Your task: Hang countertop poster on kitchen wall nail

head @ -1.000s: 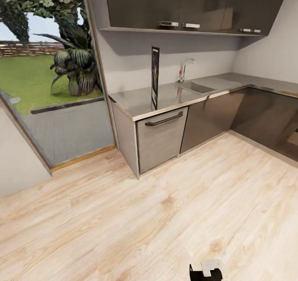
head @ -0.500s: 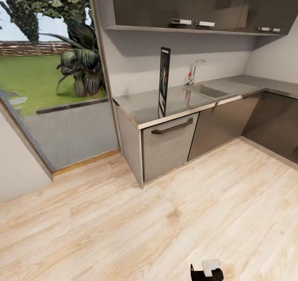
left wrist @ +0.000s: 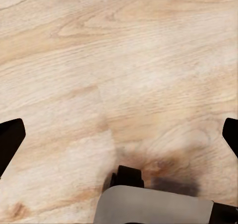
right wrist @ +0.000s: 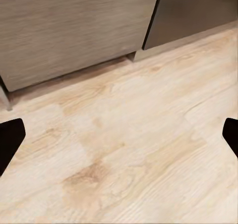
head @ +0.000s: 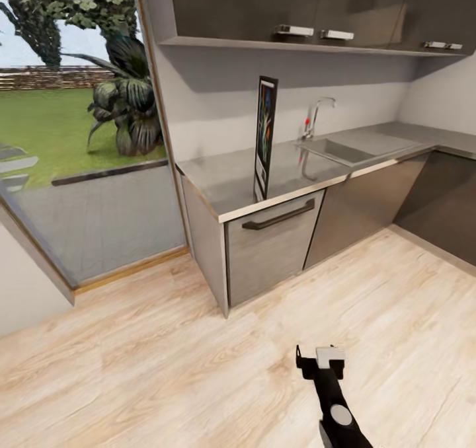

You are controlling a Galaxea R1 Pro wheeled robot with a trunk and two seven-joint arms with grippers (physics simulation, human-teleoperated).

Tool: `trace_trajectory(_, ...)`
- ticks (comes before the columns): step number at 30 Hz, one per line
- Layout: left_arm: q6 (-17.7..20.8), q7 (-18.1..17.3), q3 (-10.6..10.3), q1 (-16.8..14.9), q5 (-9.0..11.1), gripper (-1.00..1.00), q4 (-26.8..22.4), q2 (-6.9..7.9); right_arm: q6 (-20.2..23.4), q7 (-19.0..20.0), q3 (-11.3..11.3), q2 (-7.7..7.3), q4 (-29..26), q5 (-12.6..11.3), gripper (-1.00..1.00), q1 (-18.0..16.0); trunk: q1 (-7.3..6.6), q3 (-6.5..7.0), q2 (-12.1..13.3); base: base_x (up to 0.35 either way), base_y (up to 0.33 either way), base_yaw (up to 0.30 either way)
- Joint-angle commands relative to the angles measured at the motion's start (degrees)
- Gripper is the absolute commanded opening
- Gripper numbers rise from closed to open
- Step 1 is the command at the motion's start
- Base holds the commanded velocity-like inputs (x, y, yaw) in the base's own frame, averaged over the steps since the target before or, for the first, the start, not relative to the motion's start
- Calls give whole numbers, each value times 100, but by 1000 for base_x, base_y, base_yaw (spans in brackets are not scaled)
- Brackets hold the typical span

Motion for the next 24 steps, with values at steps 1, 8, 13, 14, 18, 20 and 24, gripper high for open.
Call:
trace_trajectory(1,-7,0,-9,3,59,100,-7,2,182,-45,13,5,-195,48,100,-4,4,-4,-2,328,0,0)
trace_trajectory(8,-7,0,-8,3,59,100,-7,2,1785,-36,32,279,-2323,37,100,-182,4,-4,-2,328,0,0)
trace_trajectory(13,-7,0,-8,3,59,100,-7,2,2631,-39,194,454,-2883,31,100,-727,4,-4,-2,328,0,0)
trace_trajectory(14,-7,0,-8,3,59,100,-7,2,2750,-41,258,468,-2923,31,100,-827,4,-4,-2,329,0,0)
trace_trajectory(18,-7,0,-8,3,59,100,-7,2,3142,-52,599,517,-3036,31,100,-1281,4,-4,-2,329,0,0)
trace_trajectory(20,-7,0,-8,3,59,100,-7,2,3218,-61,710,550,-3056,30,100,-1450,4,-4,-2,329,0,0)
trace_trajectory(24,-7,0,-8,3,59,100,-7,2,3433,-284,954,639,-3083,29,100,-1802,4,-4,-2,325,0,0)
